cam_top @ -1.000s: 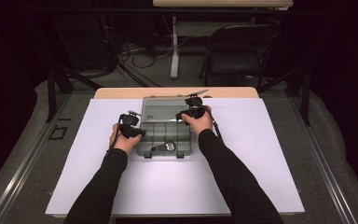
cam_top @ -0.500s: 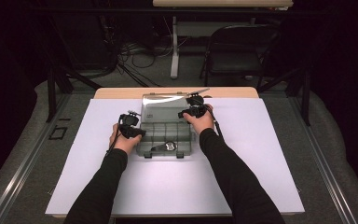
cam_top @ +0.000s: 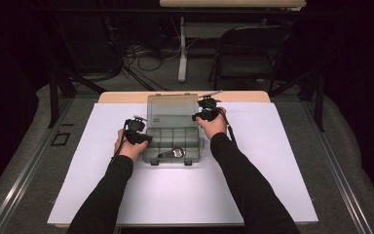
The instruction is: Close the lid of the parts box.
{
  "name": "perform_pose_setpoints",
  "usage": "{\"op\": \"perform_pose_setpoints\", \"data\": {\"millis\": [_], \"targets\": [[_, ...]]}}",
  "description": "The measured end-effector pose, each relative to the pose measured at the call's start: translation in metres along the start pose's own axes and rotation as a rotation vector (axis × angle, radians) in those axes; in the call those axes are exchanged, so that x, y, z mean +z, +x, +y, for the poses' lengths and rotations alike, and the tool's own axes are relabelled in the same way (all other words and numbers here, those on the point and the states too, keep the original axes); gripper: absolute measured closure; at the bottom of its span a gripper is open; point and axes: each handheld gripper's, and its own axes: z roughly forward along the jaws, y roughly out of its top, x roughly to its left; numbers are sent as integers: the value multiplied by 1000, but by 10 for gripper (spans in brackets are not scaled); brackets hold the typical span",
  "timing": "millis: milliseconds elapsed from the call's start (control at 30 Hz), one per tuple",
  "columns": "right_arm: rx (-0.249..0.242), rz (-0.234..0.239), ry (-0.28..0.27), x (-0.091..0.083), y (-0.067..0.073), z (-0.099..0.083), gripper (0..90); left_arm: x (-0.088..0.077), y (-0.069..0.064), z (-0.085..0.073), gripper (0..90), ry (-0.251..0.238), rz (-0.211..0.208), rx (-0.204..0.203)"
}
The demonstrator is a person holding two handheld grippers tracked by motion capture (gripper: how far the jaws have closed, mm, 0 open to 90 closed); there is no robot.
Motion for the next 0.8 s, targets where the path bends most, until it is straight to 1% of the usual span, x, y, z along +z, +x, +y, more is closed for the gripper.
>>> {"op": "perform_pose_setpoints", "data": {"millis": [133, 167, 267, 433, 500, 533, 600, 700, 800], "targets": [[16, 21, -21, -3, -5, -1, 752, 0, 0, 0, 718, -2, 4, 1], [16, 16, -28, -4, -5, -1, 792, 0, 0, 0, 718, -2, 4, 1], [8, 27, -44, -6, -7, -2, 822, 0, -1, 0, 718, -2, 6, 2], [-1, 32, -65, -8, -8, -4, 833, 0, -1, 0, 718, -3, 8, 1], [-1, 33, -59, -9, -8, -5, 833, 0, -1, 0, 719, -4, 8, 1], [-4, 32, -70, -8, -8, -5, 833, 0, -1, 0, 719, -4, 7, 0], [-10, 34, -74, -8, -8, -6, 833, 0, -1, 0, 719, -4, 7, 1], [-25, 37, -84, -9, -8, -7, 832, 0, -1, 0, 719, -4, 7, 2], [-44, 30, -109, -10, -7, -10, 832, 0, -1, -1, 719, -7, 7, 0]]}}
